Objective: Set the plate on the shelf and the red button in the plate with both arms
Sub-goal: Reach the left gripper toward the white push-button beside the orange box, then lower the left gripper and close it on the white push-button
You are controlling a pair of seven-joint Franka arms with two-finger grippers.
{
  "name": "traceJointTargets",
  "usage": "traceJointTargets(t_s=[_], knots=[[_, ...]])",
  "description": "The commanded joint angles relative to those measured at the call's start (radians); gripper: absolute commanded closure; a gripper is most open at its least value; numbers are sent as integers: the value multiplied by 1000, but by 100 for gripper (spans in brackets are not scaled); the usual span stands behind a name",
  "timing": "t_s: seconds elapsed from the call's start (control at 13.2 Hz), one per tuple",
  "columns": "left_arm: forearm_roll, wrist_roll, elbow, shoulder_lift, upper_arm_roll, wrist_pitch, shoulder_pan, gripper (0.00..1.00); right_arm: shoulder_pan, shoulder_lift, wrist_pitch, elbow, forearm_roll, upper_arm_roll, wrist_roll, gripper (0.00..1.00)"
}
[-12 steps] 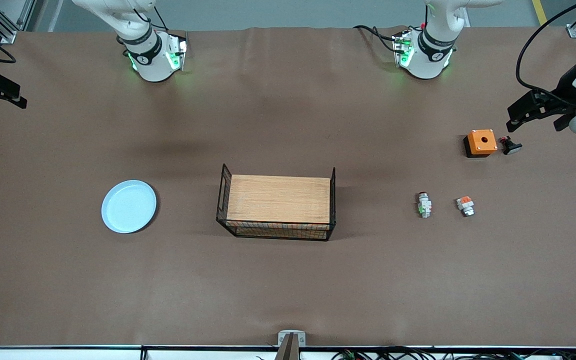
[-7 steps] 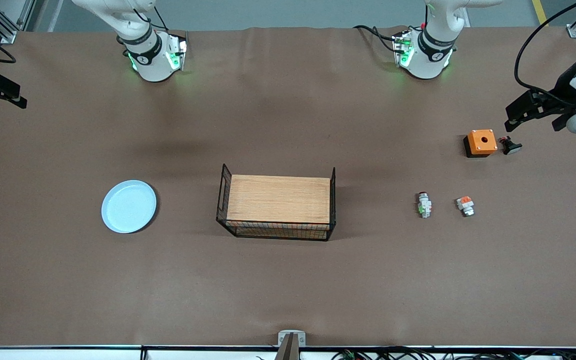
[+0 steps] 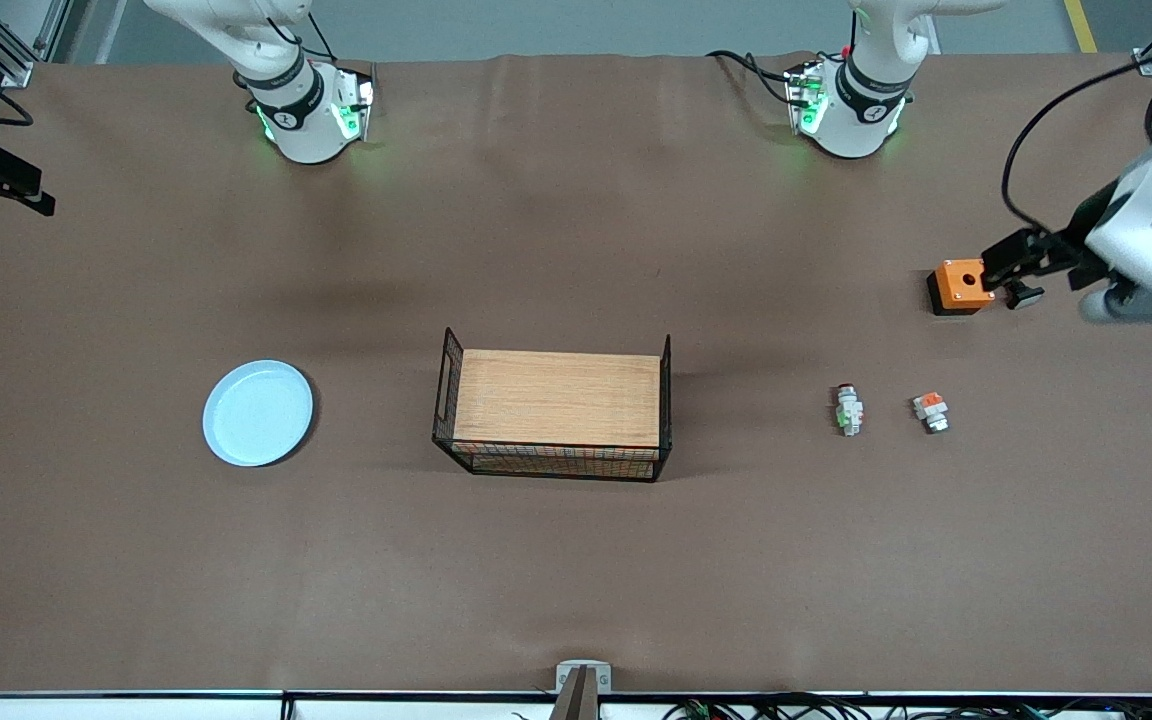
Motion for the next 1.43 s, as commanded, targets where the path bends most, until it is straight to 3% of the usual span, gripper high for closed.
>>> traceJointTargets(t_s=[0.0, 0.15, 0.45, 0.75, 0.98, 1.36], knots=[[-17, 16, 12, 103, -1, -1, 4, 0, -10, -18, -2, -17, -9, 7, -5, 0], [-12, 16, -18, 154, -1, 68, 6, 0, -8, -18, -2, -17, -9, 7, -4, 0], [-11, 16, -251, 142, 1, 368, 9, 0, -10, -17, -2, -17, -9, 7, -5, 0], [-9, 18, -422, 140, -1, 601, 9, 0, -16, -17, -2, -17, -9, 5, -4, 0], [-9, 39, -477, 195, -1, 756, 6, 0, -20, -17, -2, -19, -9, 5, -4, 0], [-8, 88, -474, 254, -2, 815, 1, 1, -20, -17, -3, -17, -9, 5, -4, 0]])
